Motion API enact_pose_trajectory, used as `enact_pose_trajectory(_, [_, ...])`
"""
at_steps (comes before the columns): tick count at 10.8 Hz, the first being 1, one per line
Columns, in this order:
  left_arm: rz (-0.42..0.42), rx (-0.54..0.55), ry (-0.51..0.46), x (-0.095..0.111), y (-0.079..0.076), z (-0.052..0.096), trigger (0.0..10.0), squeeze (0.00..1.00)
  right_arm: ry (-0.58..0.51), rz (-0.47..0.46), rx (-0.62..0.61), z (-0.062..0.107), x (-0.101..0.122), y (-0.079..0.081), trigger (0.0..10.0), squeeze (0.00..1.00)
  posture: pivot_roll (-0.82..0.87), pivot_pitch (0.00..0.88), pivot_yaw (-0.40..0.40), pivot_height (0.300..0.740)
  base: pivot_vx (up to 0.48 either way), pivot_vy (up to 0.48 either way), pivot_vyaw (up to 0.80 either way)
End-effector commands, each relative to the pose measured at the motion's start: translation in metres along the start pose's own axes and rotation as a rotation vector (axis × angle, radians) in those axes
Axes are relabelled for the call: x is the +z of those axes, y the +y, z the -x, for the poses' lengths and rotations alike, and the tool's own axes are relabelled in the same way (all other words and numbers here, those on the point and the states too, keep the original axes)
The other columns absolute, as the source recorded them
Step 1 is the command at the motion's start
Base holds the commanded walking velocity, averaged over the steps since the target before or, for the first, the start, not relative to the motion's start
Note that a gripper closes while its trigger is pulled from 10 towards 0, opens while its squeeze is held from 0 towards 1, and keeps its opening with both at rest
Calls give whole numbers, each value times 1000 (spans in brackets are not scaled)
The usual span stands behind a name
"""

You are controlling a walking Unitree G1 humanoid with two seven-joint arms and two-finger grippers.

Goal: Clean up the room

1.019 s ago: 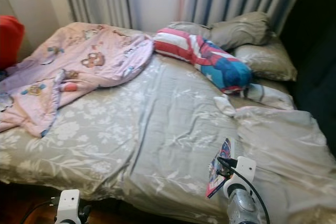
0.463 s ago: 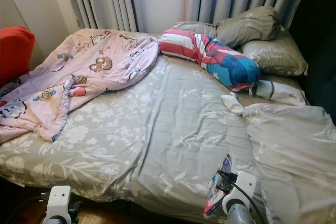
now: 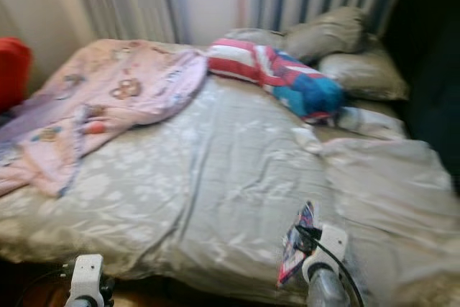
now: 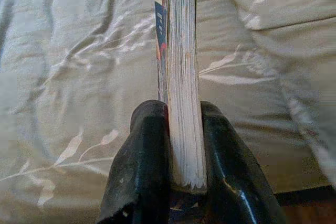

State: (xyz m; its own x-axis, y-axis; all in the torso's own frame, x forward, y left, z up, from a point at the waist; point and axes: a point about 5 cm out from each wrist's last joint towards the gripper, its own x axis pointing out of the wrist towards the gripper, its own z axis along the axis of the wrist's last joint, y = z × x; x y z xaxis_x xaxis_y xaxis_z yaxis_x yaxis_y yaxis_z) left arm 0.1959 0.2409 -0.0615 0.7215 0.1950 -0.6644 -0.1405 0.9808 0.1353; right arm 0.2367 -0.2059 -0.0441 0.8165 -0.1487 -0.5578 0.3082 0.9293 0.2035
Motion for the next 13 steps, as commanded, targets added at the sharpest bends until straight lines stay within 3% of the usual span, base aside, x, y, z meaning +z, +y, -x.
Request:
enact_pose_trajectory(1, [-1,8,2,-2,2,1,10000,0,-41,7,7,-3,10,1,10000,0,170,0,-34,740,0,-319,0])
enact_pose_trajectory(8, [34,11,-3,-4,1,2,10000,0,-59,10,6,-4,15,1,10000,0,169,0,-40,740,0,0,0])
enact_pose_trajectory(13, [33,4,-2,-4,-1,2,10000,0,-41,11,4,-5,15,1,10000,0,176,0,-48,740,0,0,-699])
